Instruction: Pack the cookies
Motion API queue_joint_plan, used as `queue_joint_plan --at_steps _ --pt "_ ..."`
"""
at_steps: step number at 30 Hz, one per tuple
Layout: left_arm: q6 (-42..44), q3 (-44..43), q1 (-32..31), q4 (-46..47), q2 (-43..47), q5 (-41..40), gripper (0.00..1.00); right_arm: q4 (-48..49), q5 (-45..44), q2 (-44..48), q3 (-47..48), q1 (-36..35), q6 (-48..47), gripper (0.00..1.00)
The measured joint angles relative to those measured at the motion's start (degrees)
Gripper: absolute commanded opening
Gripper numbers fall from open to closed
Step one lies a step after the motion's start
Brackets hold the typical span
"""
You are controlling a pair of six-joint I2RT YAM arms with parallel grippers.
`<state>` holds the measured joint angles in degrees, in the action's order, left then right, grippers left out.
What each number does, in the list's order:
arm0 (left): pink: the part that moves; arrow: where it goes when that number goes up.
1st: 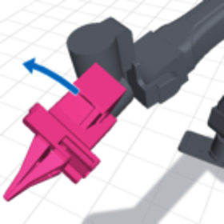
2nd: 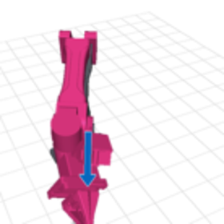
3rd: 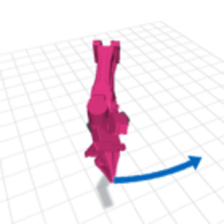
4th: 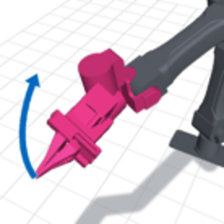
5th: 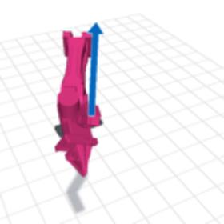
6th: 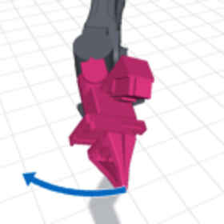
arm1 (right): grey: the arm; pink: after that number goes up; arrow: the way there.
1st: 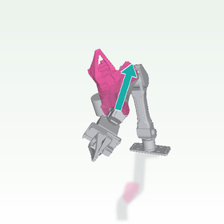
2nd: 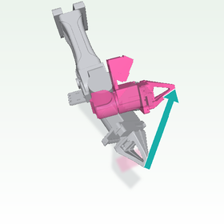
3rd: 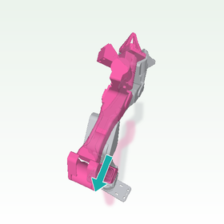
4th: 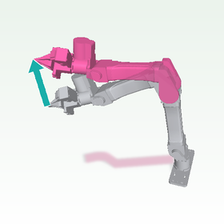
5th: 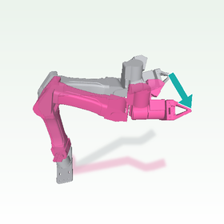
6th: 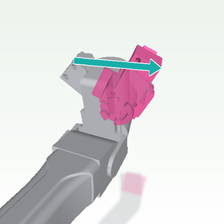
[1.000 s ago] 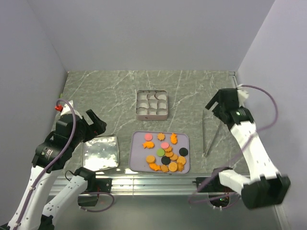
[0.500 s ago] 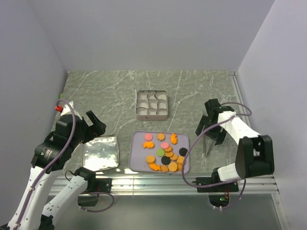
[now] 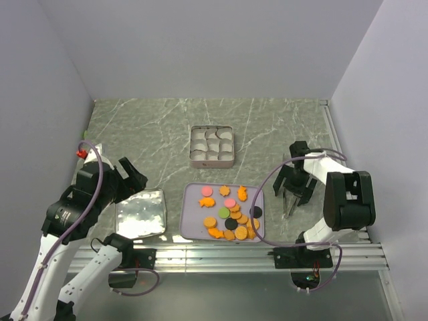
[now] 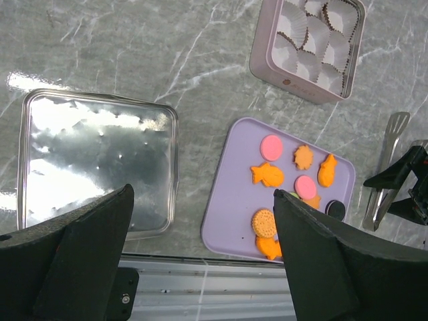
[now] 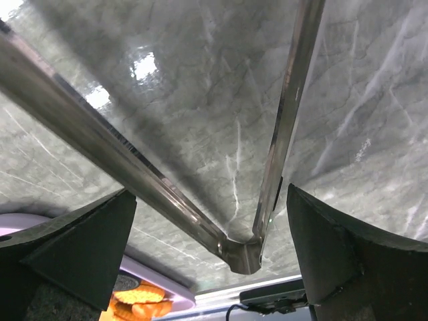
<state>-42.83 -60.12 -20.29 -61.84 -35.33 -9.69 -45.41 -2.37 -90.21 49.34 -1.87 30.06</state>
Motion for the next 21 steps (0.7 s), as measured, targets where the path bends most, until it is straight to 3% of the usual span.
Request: queue_joint_plan --at_steps 16,21 --pt "-2.19 0.0 0.0 -0.15 -2.19 1.57 0.84 -0.72 4.11 -4.46 3.56 5.75 -1.81 0.85" --pt "-2.58 0.0 0.0 -0.17 -2.19 1.81 0.83 -0.85 4.57 -5.86 4.98 6.27 -2.14 0.73"
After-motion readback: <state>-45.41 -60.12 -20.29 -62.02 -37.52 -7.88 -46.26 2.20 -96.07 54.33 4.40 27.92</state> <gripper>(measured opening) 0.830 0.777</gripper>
